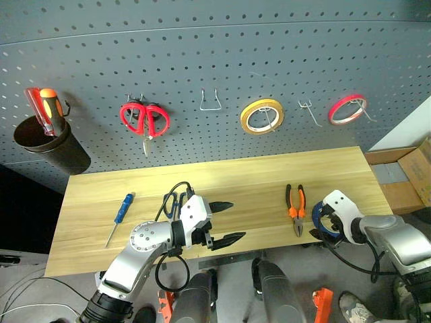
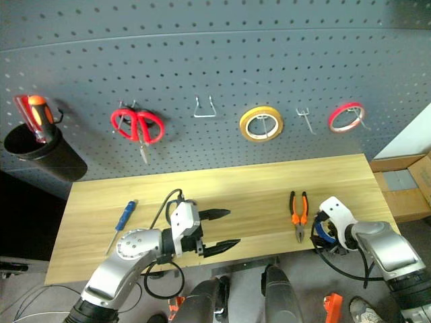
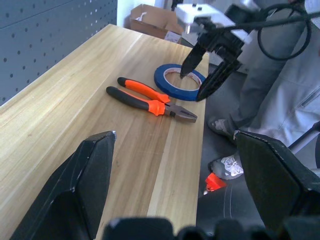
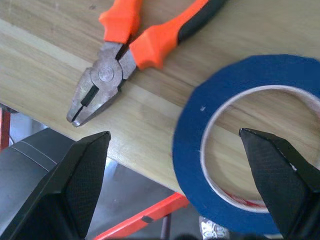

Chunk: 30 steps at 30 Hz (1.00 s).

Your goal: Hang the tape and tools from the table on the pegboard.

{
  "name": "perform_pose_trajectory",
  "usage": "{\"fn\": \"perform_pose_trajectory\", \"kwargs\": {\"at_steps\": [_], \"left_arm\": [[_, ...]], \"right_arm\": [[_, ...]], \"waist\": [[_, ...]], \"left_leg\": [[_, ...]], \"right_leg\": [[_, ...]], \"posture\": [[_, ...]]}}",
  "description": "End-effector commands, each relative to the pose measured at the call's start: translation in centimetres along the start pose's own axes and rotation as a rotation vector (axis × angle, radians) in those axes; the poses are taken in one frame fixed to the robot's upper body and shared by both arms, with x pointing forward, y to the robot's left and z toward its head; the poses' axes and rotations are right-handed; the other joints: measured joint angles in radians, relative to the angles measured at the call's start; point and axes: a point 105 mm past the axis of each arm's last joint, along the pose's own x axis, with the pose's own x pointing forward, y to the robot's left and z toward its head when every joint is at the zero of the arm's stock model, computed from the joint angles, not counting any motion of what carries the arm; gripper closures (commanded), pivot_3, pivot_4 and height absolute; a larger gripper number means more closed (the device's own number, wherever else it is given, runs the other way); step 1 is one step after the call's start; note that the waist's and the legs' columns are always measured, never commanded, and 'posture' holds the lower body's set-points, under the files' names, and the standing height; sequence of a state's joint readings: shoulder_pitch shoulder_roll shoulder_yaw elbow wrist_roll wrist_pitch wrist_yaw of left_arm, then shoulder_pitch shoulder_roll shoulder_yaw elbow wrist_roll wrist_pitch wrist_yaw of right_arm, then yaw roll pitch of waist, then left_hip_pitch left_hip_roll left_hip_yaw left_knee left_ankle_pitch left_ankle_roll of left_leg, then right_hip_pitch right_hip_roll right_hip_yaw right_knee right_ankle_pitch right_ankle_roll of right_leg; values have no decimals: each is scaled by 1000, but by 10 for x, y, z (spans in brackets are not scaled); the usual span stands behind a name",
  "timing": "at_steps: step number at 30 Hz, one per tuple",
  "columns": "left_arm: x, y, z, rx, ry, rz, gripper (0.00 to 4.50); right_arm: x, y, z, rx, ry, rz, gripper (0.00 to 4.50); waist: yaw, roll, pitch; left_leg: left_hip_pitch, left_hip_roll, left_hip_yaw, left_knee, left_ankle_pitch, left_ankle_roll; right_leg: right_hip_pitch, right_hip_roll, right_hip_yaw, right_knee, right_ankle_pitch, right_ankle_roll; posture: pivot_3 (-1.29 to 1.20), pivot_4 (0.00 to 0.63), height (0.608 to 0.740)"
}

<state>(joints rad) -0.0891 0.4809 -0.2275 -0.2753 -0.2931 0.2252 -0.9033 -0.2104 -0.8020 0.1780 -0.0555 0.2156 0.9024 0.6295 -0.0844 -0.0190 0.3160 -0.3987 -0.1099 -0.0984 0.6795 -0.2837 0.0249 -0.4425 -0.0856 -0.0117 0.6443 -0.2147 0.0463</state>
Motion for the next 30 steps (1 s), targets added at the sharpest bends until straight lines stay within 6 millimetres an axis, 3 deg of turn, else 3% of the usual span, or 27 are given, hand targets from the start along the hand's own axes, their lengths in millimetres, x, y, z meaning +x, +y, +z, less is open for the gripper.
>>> {"fn": "perform_pose_trajectory", "kwargs": {"at_steps": [1,4,14,18,19,23,25,28,30], "left_arm": [[-1,-3,14,32,-42,-4,412],[-1,-2,15,34,-42,6,412],[-2,2,19,43,-50,18,412],[-3,8,31,72,-77,12,412],[-3,10,36,92,-85,10,412],[-2,21,65,113,-176,33,412],[-1,28,78,80,-238,58,412],[1,32,86,49,-276,69,412],[2,33,84,63,-263,59,412]], "right_arm": [[4,0,-4,7,17,3,226],[9,-3,-10,32,37,-17,746],[4,-9,-13,39,30,-45,4075],[-28,-11,-4,10,-9,-42,4158],[-43,-9,4,-2,-67,-36,4158],[-111,22,48,-50,-475,86,4158],[-139,28,57,-17,-652,123,4158],[-159,31,56,-19,-711,130,4158],[-172,32,73,-49,-788,105,4158]], "waist": [[1,0,0],[1,0,0],[1,0,0],[5,2,1],[8,3,1],[14,2,2],[11,1,2],[5,1,2],[-1,0,3]], "left_leg": [[0,0,0,0,0,0],[0,0,0,0,0,0],[0,0,0,0,0,0],[-1,0,0,0,0,0],[-1,0,0,0,0,0],[-2,0,-2,0,0,0],[-1,0,-2,0,0,-1],[-1,0,-1,0,-2,2],[0,0,-1,1,-2,3]], "right_leg": [[0,0,0,0,0,0],[0,0,0,0,0,0],[0,0,0,0,0,0],[0,0,0,0,0,0],[0,0,0,0,0,0],[0,0,-1,-1,0,0],[1,1,-2,-1,0,1],[1,0,-1,-1,1,2],[2,0,0,-1,1,2]], "posture": [[-203,347,740],[-200,348,740],[-201,344,740],[-203,338,740],[-208,335,740],[-232,338,740],[-256,343,740],[-269,341,740],[-276,339,740]]}}
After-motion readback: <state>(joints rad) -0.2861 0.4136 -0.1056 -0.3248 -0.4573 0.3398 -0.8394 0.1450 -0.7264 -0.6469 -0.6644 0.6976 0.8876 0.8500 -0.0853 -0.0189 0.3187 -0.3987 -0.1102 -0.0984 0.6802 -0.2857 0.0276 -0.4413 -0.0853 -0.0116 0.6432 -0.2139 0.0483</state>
